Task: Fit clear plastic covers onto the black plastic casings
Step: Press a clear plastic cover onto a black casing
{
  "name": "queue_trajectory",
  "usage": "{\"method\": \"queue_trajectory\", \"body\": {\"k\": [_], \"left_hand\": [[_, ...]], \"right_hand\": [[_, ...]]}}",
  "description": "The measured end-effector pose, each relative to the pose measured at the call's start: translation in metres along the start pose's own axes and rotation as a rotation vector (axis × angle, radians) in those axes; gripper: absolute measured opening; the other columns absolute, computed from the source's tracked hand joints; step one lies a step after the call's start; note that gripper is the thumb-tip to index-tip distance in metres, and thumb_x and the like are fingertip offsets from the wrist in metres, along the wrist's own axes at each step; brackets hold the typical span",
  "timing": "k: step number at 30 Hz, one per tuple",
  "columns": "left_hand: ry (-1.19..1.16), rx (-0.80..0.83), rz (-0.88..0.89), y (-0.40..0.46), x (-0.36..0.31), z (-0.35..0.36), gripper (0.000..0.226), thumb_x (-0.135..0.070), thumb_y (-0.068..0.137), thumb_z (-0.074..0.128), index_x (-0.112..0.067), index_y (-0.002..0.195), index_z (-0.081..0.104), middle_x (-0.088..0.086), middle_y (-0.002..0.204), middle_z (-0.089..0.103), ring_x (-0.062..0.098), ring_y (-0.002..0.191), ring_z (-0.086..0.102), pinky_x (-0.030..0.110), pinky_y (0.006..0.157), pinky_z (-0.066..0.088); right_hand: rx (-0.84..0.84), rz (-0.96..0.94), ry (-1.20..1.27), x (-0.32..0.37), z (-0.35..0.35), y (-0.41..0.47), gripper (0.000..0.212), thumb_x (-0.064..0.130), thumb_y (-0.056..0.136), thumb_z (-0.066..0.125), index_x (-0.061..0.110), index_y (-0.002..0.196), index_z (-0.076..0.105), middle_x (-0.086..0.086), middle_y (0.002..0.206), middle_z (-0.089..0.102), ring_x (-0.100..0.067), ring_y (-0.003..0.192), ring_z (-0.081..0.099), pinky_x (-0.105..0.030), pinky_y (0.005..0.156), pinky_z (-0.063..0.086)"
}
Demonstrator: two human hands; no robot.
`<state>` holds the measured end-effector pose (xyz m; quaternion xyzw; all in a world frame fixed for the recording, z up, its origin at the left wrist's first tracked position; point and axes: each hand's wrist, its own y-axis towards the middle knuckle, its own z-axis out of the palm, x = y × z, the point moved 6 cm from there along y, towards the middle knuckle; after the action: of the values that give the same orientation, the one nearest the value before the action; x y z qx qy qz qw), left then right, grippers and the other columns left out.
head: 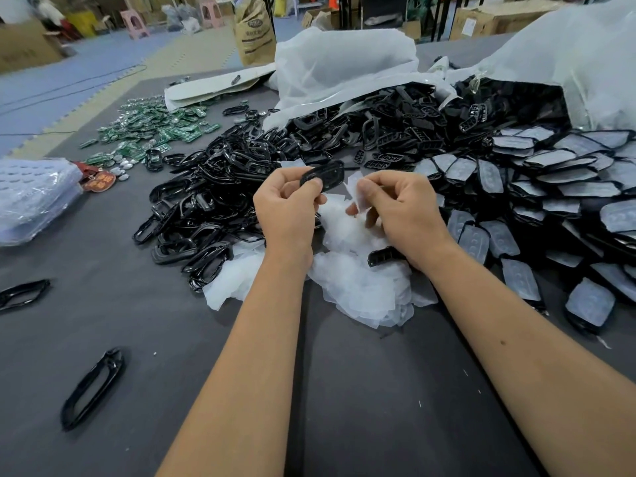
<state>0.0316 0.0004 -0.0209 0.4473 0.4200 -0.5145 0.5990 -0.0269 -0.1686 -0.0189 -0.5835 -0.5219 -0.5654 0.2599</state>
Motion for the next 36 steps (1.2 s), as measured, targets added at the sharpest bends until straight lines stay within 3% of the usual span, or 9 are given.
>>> {"method": "queue_trajectory", "body": {"k": [5,11,17,19,24,28,31,33,36], "left_hand": [[-0.056,-0.034,0.009,0.000,-0.002,-0.002,0.018,0.012,0.087,0.063,-0.004,0.090,0.068,-0.002,0.059,0.062,0.012,0.051,0.056,0.019,0.050,0.042],[-0.148,-0.038,-0.009,-0.002,-0.004,-0.003,0.022,0.013,0.088,0.063,-0.008,0.088,0.068,-0.002,0.061,0.060,0.014,0.053,0.055,0.021,0.053,0.044],[-0.469,0.339,-0.136,-0.007,-0.015,0.023,0.023,0.014,0.091,0.056,-0.005,0.089,0.070,0.007,0.074,0.061,0.015,0.058,0.053,0.017,0.050,0.041],[-0.386,0.333,-0.158,-0.012,-0.009,0.030,0.022,0.015,0.091,0.055,-0.002,0.091,0.068,0.008,0.073,0.064,0.014,0.056,0.052,0.017,0.049,0.042],[-0.112,0.045,-0.261,-0.017,0.015,0.024,0.017,0.010,0.090,0.062,-0.007,0.090,0.064,0.008,0.065,0.063,0.011,0.048,0.053,0.018,0.046,0.041],[0.001,0.011,-0.205,-0.013,0.018,0.022,0.015,0.007,0.089,0.066,-0.008,0.092,0.063,0.003,0.061,0.064,0.013,0.053,0.058,0.021,0.052,0.047],[0.033,-0.027,-0.214,-0.013,0.019,0.019,0.015,0.006,0.089,0.066,-0.007,0.095,0.063,0.004,0.065,0.064,0.011,0.053,0.062,0.022,0.051,0.049],[0.090,-0.048,-0.200,-0.012,0.020,0.017,0.015,0.005,0.086,0.067,-0.007,0.095,0.065,0.006,0.072,0.066,0.012,0.055,0.064,0.026,0.054,0.051],[0.294,-0.038,-0.102,-0.013,0.018,0.020,0.017,0.000,0.081,0.068,-0.016,0.085,0.067,0.008,0.081,0.069,0.024,0.070,0.070,0.037,0.068,0.058]], "right_hand": [[-0.024,-0.035,-0.150,0.000,-0.002,0.002,0.015,0.015,0.098,0.070,0.010,0.087,0.079,0.006,0.072,0.069,0.002,0.060,0.054,-0.016,0.064,0.045],[-0.007,-0.013,-0.137,0.002,0.001,0.000,0.006,0.006,0.094,0.072,0.009,0.090,0.073,-0.003,0.078,0.074,-0.008,0.070,0.065,-0.020,0.068,0.051],[0.043,-0.086,-0.388,0.010,0.012,-0.002,0.016,0.020,0.103,0.059,0.012,0.089,0.061,0.000,0.070,0.071,-0.008,0.067,0.065,-0.029,0.068,0.046],[0.080,-0.094,-0.335,0.010,0.013,-0.003,0.011,0.013,0.102,0.057,0.009,0.093,0.061,0.000,0.074,0.072,-0.009,0.070,0.064,-0.031,0.070,0.047],[0.121,-0.034,-0.216,0.005,0.010,0.000,0.016,-0.002,0.095,0.053,0.003,0.095,0.069,-0.008,0.077,0.074,-0.018,0.073,0.071,-0.040,0.077,0.056],[0.133,0.096,-0.007,-0.003,0.009,0.001,0.015,-0.007,0.096,0.053,-0.005,0.095,0.068,-0.017,0.091,0.078,-0.012,0.066,0.067,-0.031,0.065,0.052],[0.126,0.100,0.087,0.001,0.008,0.000,0.022,-0.004,0.095,0.047,0.005,0.084,0.064,-0.017,0.079,0.075,-0.013,0.062,0.064,-0.024,0.057,0.047],[0.127,0.098,0.197,0.005,0.007,-0.001,0.024,-0.003,0.093,0.040,0.009,0.078,0.055,-0.025,0.074,0.071,-0.009,0.055,0.064,-0.016,0.047,0.041],[0.101,0.113,0.304,0.003,0.001,0.001,0.017,0.002,0.092,0.042,0.010,0.082,0.054,-0.024,0.079,0.074,-0.017,0.053,0.060,-0.022,0.043,0.035]]}}
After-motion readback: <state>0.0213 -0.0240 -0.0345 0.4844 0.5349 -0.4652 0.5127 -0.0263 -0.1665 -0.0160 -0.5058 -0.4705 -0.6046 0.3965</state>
